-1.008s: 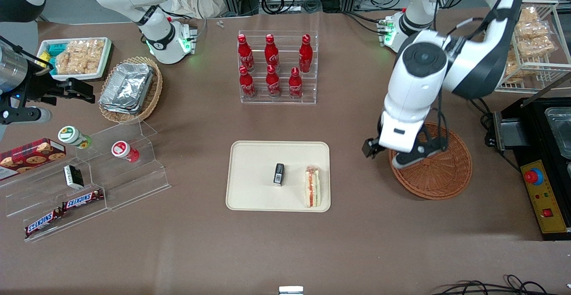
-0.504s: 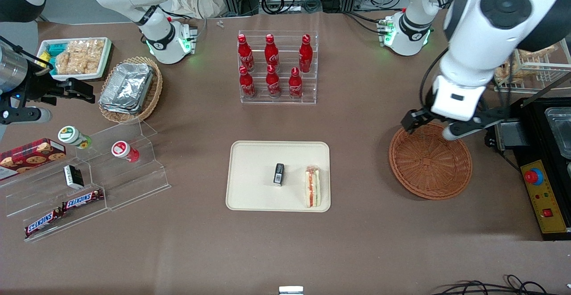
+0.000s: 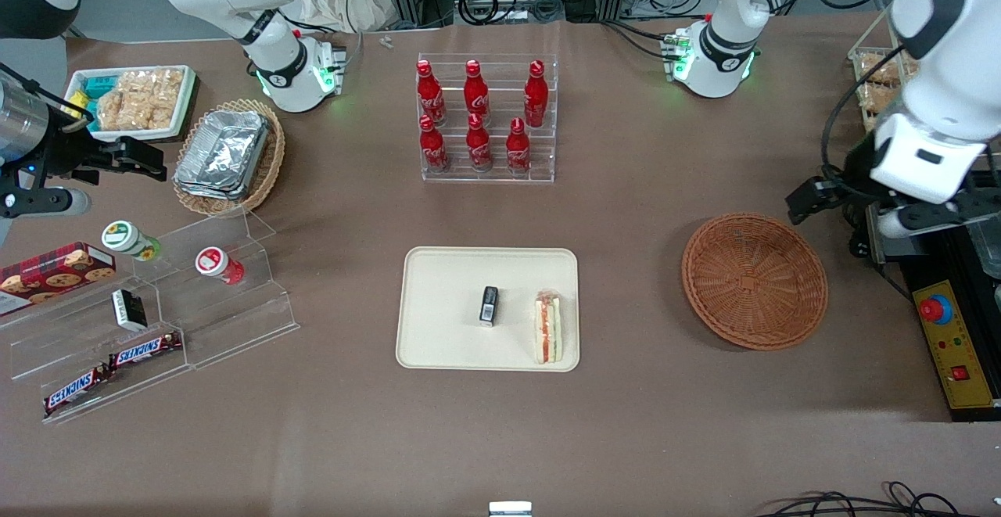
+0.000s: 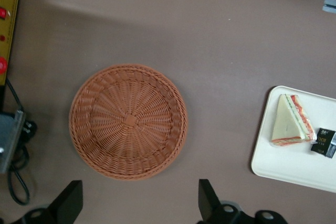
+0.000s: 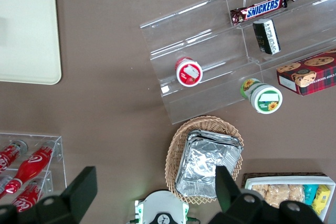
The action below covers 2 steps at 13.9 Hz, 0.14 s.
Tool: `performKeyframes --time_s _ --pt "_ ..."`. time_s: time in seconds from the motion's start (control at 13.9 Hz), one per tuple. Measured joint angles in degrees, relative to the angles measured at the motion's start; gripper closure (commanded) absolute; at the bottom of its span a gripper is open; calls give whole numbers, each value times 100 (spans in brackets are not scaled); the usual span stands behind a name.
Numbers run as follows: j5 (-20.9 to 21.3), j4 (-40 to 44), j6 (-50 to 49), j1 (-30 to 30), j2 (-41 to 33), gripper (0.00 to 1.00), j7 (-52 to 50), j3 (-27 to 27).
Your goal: Place sandwich from basket to tray
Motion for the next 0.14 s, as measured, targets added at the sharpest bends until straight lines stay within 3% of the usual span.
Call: performKeyframes --time_s 0.14 --pt "-65 256 -161 -1 123 0 153 76"
